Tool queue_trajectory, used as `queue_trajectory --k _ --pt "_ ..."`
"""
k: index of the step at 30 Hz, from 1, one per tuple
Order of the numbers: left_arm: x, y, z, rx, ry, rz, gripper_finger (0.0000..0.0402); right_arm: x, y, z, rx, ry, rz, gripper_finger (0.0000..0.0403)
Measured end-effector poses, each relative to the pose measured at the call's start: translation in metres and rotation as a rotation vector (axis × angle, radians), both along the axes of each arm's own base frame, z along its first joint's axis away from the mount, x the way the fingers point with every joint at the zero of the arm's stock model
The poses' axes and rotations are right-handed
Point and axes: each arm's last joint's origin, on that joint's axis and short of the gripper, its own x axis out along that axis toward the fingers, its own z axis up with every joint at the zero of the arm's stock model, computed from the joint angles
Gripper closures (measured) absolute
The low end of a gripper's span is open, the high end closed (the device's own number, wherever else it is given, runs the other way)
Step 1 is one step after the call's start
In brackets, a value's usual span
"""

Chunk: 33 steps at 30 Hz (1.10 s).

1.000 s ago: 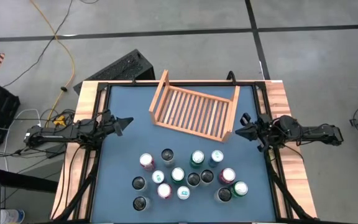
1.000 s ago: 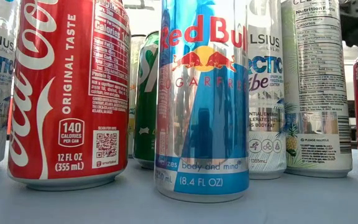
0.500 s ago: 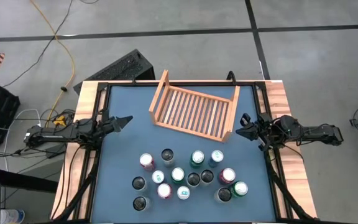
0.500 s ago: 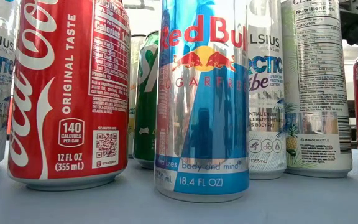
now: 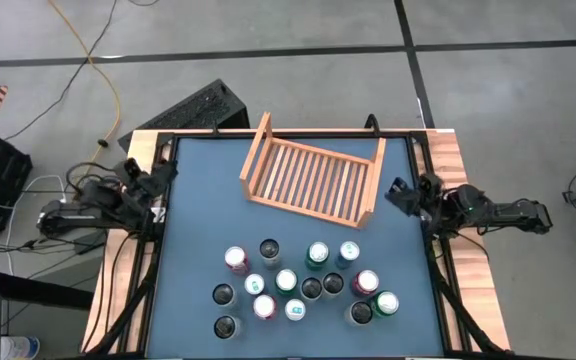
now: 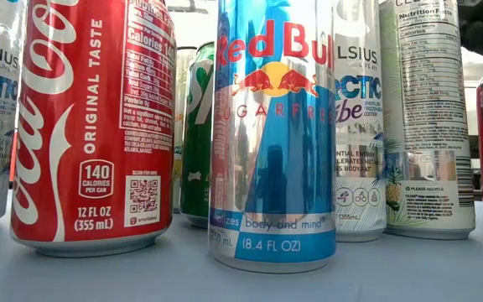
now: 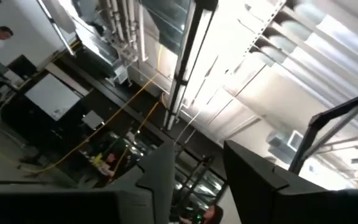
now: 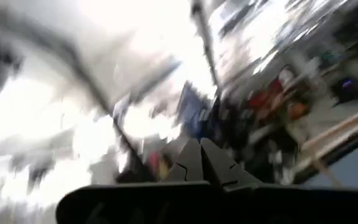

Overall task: Place canned beverage on shelf
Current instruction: Put the blue soda can on the shelf

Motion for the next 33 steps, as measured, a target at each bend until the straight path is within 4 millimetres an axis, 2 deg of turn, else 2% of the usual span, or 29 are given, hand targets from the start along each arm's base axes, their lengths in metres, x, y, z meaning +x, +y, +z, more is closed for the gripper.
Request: queue_trajectory --k 4,9,12,18,26,29,33 --pt "0.002 0.0 0.032 0.031 0.011 0.031 0.0257 -0.004 -0.007 0.005 0.169 -0.081 -0.15 0.0403" --pt "0.012 -0.001 0.07 0.084 0.032 0.02 0.0253 -0.005 -0.008 0.006 0.165 -0.09 -0.195 0.0403" --pt "0.021 -0.002 0.087 0.112 0.091 0.015 0.0252 -0.006 -0.008 0.006 0.161 -0.094 -0.197 0.0403" --pt "0.039 -0.002 0.1 0.134 0.249 0.046 0.0252 -0.007 -0.008 0.008 0.154 -0.111 -0.197 0.0403" --pt "0.043 -0.002 0.099 0.118 0.258 0.011 0.0252 -0.006 -0.007 0.007 0.094 -0.085 -0.203 0.0402" --pt "0.048 -0.003 0.102 0.133 0.272 -0.021 0.0252 -0.008 -0.006 0.021 0.002 -0.078 -0.204 0.039" --pt "0.063 -0.005 0.117 0.174 0.387 -0.07 0.0251 -0.016 -0.004 0.055 -0.107 -0.019 -0.234 0.0343"
